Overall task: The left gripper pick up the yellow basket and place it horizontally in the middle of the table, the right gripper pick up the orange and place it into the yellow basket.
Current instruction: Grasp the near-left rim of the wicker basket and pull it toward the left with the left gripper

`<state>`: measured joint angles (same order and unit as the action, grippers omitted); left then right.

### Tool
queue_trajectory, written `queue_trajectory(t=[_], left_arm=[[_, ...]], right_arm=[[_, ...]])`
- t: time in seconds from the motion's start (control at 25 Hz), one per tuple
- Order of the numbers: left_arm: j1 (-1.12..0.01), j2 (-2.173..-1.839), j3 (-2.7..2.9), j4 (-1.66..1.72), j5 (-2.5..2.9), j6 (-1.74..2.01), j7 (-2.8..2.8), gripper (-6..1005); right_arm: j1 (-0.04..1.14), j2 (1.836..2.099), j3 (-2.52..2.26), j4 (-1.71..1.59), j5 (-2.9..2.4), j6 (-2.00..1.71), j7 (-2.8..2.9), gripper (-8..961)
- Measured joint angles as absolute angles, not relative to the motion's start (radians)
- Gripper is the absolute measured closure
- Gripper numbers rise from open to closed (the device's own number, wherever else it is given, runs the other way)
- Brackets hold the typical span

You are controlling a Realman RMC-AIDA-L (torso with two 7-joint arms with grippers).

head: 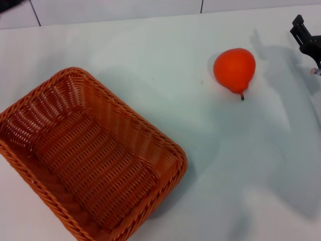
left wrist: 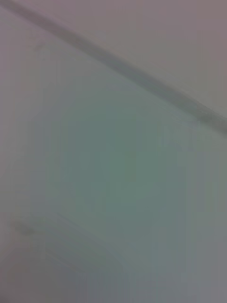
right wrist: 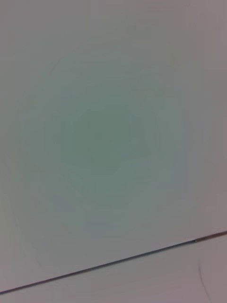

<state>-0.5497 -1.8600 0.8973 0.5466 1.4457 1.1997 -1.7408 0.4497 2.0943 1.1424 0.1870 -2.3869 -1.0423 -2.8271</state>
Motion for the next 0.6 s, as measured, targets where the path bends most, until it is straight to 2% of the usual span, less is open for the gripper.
queue_trajectory(t=[0.32,0.6], left_arm=[[-0.65,-1.843,0.914,0.681,1.929,1.332,-1.94,109],[-0.665,-1.846,0.908,0.804,2.136,1.408,-2.007,109]], right_arm=[[0.451,2.093,1.134,0.189,-2.387,-1.04,-2.827,19],[0.449,2.095,1.133,0.189,-2.387,-1.037,-2.827,19]])
